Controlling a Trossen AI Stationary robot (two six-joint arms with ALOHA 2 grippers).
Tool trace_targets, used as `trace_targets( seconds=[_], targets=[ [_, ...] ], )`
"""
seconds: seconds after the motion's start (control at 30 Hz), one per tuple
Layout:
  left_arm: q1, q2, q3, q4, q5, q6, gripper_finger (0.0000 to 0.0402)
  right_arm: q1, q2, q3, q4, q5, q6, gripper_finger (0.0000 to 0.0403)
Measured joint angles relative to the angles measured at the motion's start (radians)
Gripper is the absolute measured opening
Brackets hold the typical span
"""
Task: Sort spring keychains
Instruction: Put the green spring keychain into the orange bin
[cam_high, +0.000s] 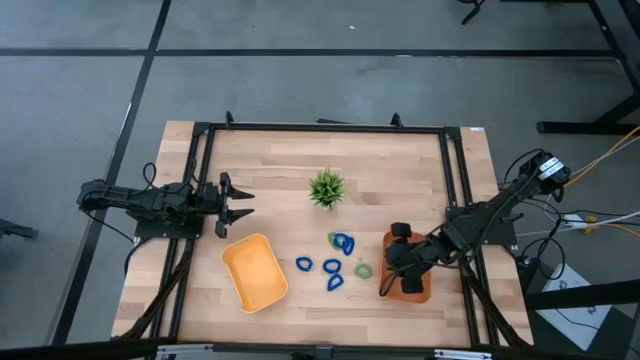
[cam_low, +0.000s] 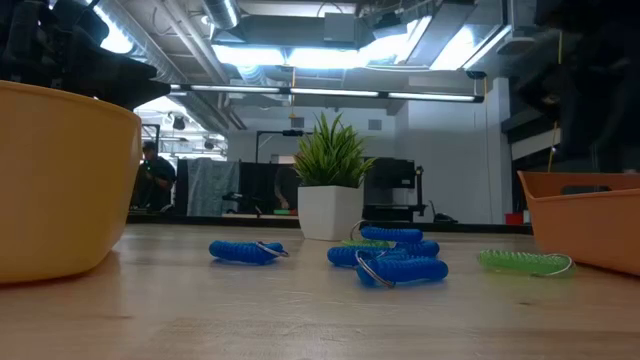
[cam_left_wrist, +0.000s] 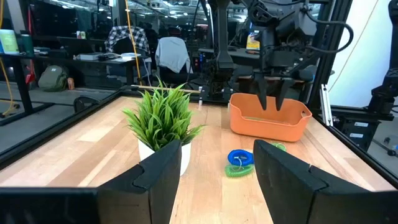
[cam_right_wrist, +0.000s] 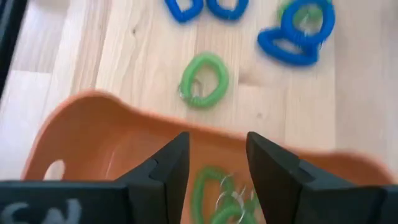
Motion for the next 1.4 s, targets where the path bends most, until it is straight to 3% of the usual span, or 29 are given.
trace_targets(
  seconds=[0.33, 0.63, 0.8, 1.07, 1.4],
  targets=[
    [0.0, 0.0, 0.0, 0.0, 0.0, 0.0, 0.0196, -0.102, 0.008, 0.0, 0.201, -0.037, -0.309, 0.0158],
    [0.0, 0.0, 0.0, 0.0, 0.0, 0.0, 0.0196, -0.192, 0.116, 0.001, 0.377, -0.038, -0.549, 0.0158],
    [0.0, 0.0, 0.0, 0.0, 0.0, 0.0, 0.0196, -0.232, 0.162, 0.011, 0.416, -0.039, -0.567, 0.0158],
    [0.0, 0.0, 0.0, 0.0, 0.0, 0.0, 0.0196, -0.281, 0.264, 0.082, 0.413, -0.041, -0.461, 0.0158],
    [0.0, 0.0, 0.0, 0.0, 0.0, 0.0, 0.0196, -0.331, 0.379, 0.133, 0.409, -0.16, -0.457, 0.0158]
  ],
)
